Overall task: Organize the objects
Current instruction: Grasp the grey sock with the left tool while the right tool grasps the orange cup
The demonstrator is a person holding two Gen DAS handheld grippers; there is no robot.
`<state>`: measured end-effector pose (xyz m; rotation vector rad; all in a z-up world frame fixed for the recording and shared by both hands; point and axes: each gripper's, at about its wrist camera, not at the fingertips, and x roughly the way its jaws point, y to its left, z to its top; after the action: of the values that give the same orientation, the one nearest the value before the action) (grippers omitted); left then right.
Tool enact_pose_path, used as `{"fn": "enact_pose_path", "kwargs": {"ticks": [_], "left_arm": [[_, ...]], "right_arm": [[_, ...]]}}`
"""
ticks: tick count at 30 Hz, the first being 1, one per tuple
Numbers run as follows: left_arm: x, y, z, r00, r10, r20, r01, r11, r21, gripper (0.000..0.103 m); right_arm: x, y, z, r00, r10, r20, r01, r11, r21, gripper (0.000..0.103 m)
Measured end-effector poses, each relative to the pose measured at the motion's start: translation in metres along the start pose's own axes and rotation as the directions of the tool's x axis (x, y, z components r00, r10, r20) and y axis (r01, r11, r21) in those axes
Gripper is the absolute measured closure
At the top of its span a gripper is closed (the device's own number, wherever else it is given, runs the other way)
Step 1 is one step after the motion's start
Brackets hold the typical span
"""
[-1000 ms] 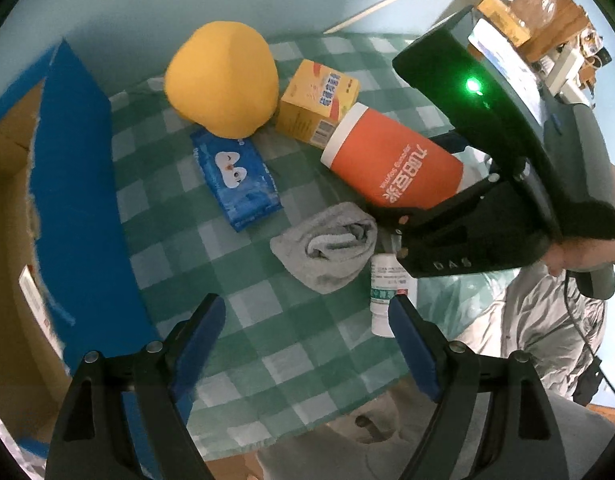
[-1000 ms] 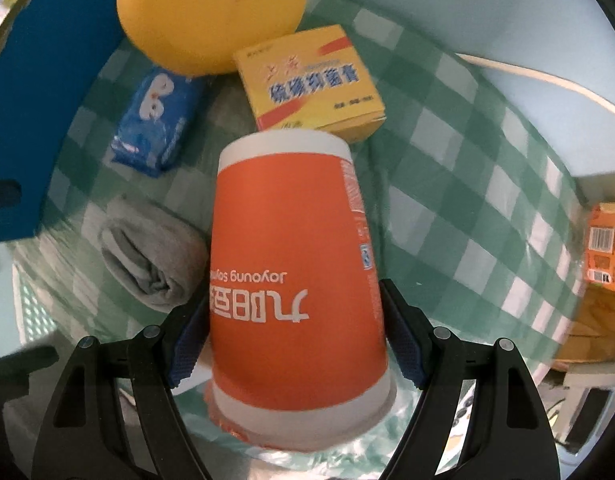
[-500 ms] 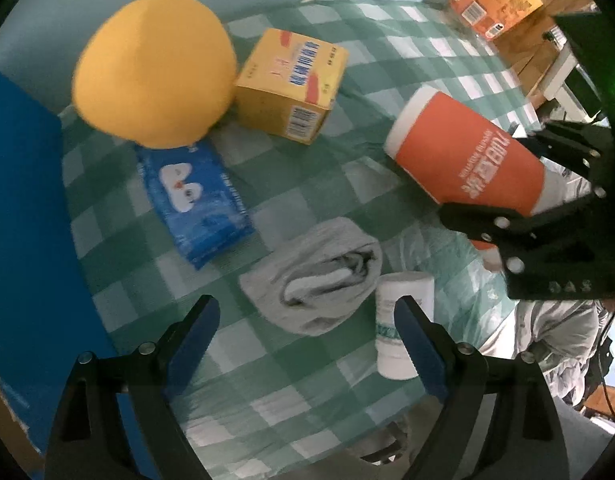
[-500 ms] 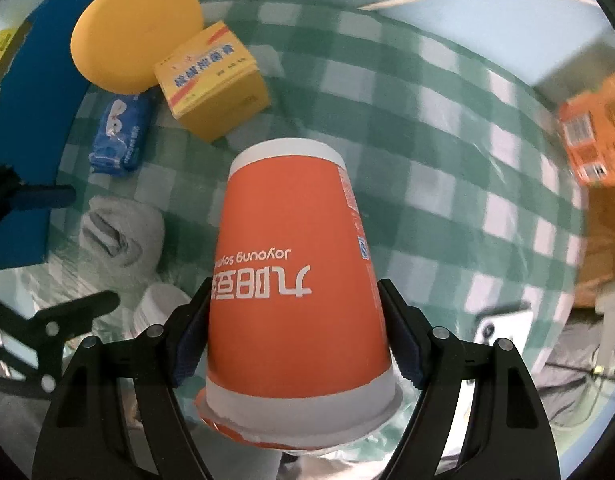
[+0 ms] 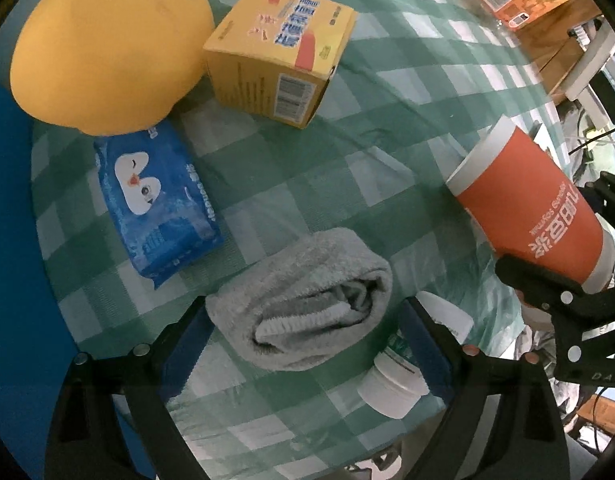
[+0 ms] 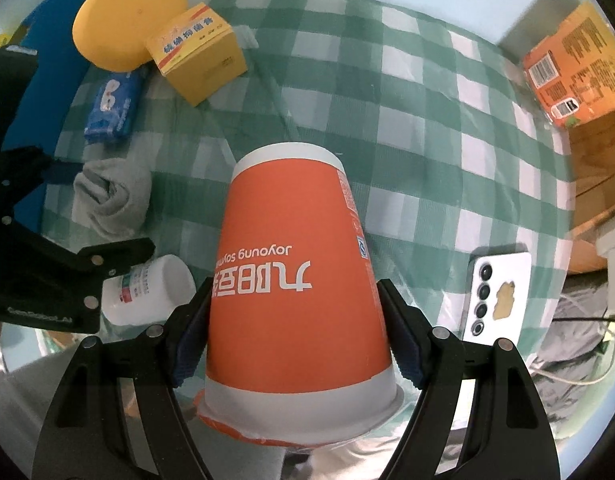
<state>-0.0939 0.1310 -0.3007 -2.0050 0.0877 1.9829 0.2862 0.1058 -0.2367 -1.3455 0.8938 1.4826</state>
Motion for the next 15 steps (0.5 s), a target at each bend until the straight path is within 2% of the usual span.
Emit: {"fn": "enact_pose_path", "kwargs": {"ticks": [2,6,15], "left_arm": [[-0.004,-0.001,-0.001,0.999,0.029,0.021,-0.029,0.999,0.016,0.026],[-0.008,0.000,-0.006,0.999,0.028,0.034,-0.029,0.999,0.037,0.033],[-0.033,0.006,-0.029,0.998,-0.001,0.065,-0.002,0.999,0.036,0.035]], "right_arm": [[0.000,-0.001,-0.001,1.000,0.002,0.015,-0.002,1.000,0.020,0.025],[0.002,-0.002,-0.004,0.999,-0.010,0.033,0.009,0.999,0.034,0.025],[-0.015,-0.007,-0.014,0.997,0.003,0.081,-0.007,0.998,0.055,0.025]]}}
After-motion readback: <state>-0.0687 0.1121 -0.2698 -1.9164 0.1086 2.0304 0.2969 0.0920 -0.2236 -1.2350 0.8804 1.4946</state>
